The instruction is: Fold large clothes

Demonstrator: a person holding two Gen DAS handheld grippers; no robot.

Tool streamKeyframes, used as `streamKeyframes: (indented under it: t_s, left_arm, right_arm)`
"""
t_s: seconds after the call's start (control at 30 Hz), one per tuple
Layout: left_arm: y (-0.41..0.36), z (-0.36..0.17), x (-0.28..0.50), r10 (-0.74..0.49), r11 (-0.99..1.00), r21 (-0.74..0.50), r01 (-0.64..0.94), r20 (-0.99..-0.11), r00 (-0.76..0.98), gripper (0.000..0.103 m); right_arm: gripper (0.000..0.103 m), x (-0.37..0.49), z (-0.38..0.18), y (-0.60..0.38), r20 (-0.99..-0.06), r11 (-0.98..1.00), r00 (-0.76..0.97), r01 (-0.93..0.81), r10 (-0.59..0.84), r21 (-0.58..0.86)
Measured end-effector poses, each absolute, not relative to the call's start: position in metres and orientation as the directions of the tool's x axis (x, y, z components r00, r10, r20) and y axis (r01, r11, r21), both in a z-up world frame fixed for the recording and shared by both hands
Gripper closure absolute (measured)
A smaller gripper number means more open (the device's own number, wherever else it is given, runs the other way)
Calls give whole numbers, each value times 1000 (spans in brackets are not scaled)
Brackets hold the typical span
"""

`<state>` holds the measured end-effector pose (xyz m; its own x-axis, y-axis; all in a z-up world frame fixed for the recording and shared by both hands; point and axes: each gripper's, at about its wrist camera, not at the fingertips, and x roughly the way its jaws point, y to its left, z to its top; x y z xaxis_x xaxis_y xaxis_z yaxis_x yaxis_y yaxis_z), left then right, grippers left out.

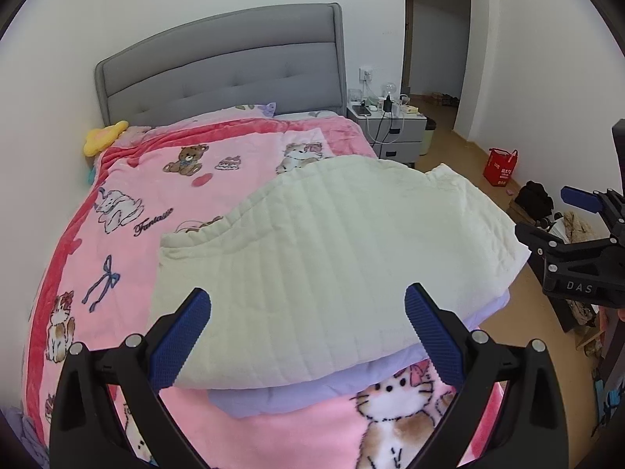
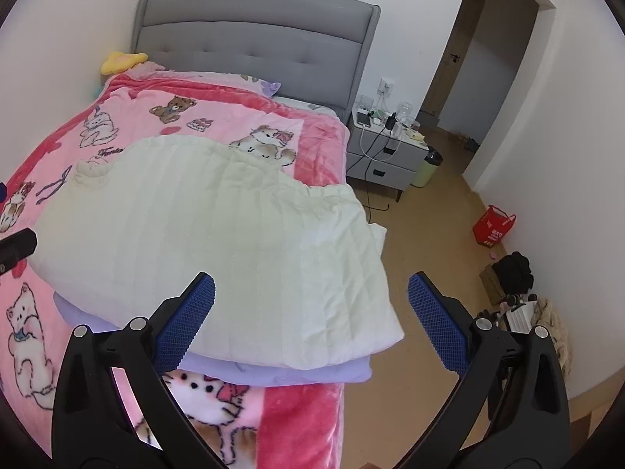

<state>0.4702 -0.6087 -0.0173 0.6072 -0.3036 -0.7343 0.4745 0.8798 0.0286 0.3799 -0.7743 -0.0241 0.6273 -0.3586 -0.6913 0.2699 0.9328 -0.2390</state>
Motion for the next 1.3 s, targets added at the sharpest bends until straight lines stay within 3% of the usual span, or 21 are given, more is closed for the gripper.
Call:
streamKeyframes:
  t_s: [0.57,1.3]
  left_arm:
    - [-617,-18,477,-366,880,-86,468,-750,551,5]
    - [-613,-5,476,-313,880,23,475,-725,614,5]
  right_arm:
    - [8,385,-14,-776,-674,925,633,261,-380,-276]
    - [8,395,-12,-762,-674,926,635,255,-377,-277]
